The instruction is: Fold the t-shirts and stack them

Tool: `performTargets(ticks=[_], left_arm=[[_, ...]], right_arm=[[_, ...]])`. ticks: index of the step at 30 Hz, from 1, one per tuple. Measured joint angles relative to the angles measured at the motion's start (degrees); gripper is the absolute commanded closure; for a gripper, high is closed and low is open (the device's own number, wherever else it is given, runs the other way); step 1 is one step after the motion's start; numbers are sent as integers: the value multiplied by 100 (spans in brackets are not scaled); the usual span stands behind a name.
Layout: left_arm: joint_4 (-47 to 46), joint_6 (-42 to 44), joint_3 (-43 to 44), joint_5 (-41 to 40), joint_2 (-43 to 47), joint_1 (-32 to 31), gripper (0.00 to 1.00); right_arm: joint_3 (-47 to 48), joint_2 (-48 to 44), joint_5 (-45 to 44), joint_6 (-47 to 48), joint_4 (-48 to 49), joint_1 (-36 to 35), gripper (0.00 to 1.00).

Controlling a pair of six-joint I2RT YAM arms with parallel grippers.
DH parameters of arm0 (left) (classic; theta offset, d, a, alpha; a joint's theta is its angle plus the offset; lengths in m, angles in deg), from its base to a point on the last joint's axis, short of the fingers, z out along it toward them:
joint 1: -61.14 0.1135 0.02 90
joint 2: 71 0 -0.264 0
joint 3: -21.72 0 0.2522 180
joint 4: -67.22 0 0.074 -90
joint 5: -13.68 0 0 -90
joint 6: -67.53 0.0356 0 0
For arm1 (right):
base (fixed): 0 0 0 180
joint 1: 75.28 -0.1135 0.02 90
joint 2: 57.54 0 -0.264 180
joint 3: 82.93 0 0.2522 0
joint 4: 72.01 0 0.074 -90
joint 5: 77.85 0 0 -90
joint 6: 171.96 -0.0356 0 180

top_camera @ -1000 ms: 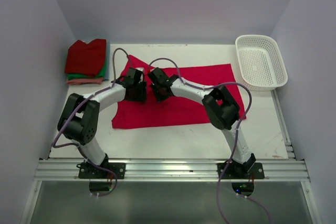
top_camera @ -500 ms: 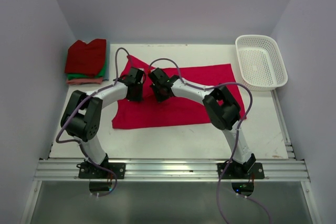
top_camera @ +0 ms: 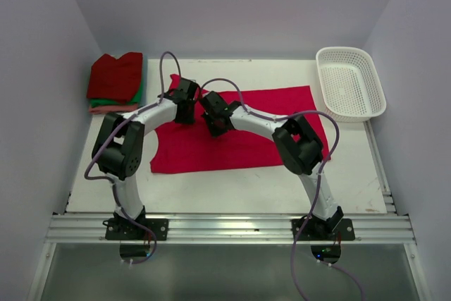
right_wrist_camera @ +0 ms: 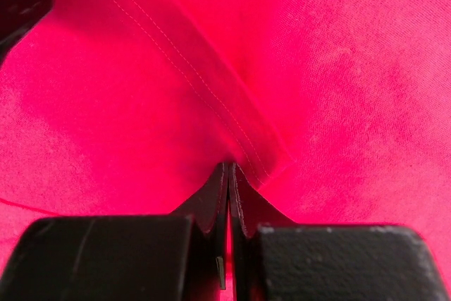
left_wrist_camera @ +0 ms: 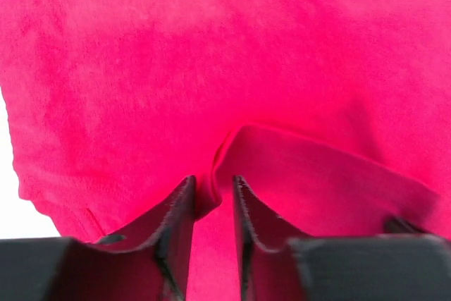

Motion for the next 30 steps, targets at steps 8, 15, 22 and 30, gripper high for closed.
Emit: performTargets(ticks=[8, 15, 22, 30], left_arm=[[-39, -44, 127, -538, -205, 136, 41], [-863, -179, -1150, -1185, 1440, 203, 18], [-1884, -313, -1123, 208, 1912, 415, 3], [-2927, -1237, -595, 1832, 424, 1528, 4]], right_arm=[[-98, -59, 4, 20, 50, 13, 100], [-129, -79, 39, 33, 52, 35, 100], [-149, -103, 55, 26, 72, 37, 67], [-1091, -1401, 72, 160, 225, 50, 41]])
